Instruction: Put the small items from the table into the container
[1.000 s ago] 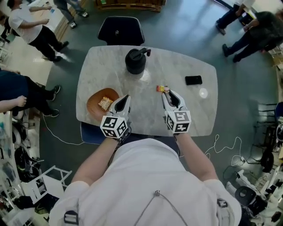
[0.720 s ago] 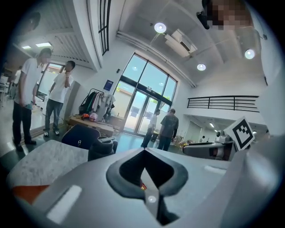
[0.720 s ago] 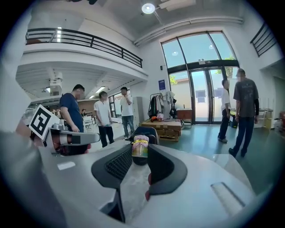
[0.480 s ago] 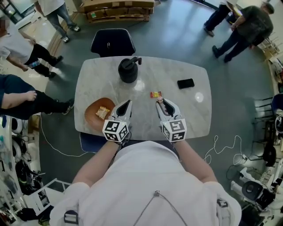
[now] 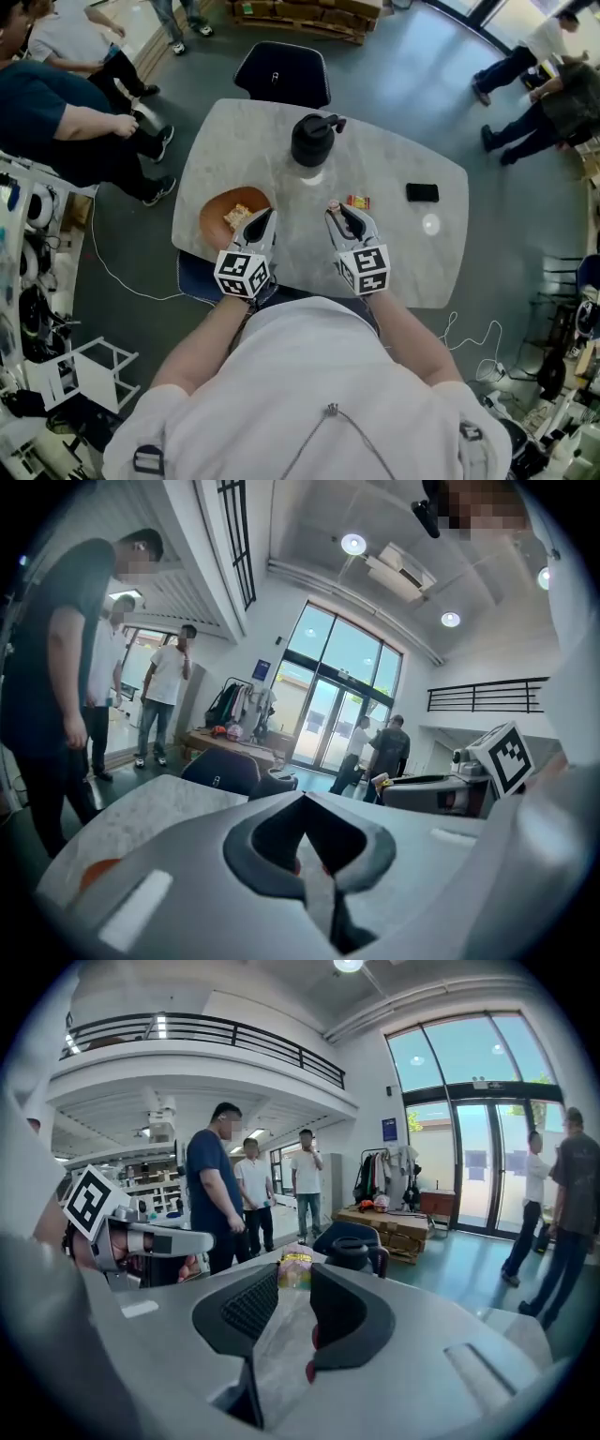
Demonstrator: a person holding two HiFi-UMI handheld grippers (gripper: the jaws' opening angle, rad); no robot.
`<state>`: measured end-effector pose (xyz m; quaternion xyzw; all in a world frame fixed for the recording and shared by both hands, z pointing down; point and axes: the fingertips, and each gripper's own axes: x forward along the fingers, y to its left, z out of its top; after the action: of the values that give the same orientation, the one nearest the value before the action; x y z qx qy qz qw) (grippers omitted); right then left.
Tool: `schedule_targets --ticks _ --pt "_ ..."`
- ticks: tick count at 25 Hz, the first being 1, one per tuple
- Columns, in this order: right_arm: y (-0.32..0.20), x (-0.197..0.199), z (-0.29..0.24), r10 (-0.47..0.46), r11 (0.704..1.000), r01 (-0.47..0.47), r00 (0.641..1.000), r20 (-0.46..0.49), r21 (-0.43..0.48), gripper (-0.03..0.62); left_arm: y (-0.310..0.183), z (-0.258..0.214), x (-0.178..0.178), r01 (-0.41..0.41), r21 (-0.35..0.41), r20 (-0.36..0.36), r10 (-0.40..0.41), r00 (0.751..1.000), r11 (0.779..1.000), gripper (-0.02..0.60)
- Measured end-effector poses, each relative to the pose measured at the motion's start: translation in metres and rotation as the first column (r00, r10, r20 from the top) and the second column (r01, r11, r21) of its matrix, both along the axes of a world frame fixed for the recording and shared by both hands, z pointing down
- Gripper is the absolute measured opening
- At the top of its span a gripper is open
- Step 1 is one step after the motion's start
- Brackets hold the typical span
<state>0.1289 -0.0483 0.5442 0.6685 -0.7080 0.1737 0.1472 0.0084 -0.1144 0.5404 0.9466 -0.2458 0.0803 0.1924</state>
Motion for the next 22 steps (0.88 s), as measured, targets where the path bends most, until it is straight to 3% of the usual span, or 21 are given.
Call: schedule_targets --ticks 5,9,12,15,18,22 --pt "-0.042 -0.043 0.023 -0.154 0.987 0.153 0.988 -0.009 -0.046 0.135 -0.016 0.012 -0.045 0.112 -0.021 0.016 -0.112 0.994 0.993 0.003" --pt "-0.073 -0.092 0.059 -0.310 0.943 0.306 0.951 -0.011 -0.128 0.135 -0.024 0.028 -0.093 0.219 -0.045 0.040 -0.217 0.975 0.975 0.003" --pt "-0.088 -0.138 0.102 -0.438 0.871 0.429 0.899 0.018 -0.239 0.135 -0.021 0.041 -0.134 0.308 -0.074 0.074 -0.303 0.950 0.948 0.003" --pt "-0.096 -0.174 0.149 -0.547 0.773 0.515 0.837 0.022 -0.372 0.135 -0.016 0.050 -0.166 0.381 -0.100 0.101 -0.372 0.923 0.919 0.003" --pt "-0.101 -0.200 0.194 -0.638 0.676 0.558 0.770 -0.004 -0.481 0.135 -0.011 0.058 -0.193 0.449 -0.120 0.121 -0.436 0.892 0.885 0.003" --pt "-0.104 -0.224 0.240 -0.719 0.581 0.562 0.694 -0.047 -0.588 0.135 0.002 0.071 -0.225 0.515 -0.139 0.150 -0.496 0.855 0.846 0.003"
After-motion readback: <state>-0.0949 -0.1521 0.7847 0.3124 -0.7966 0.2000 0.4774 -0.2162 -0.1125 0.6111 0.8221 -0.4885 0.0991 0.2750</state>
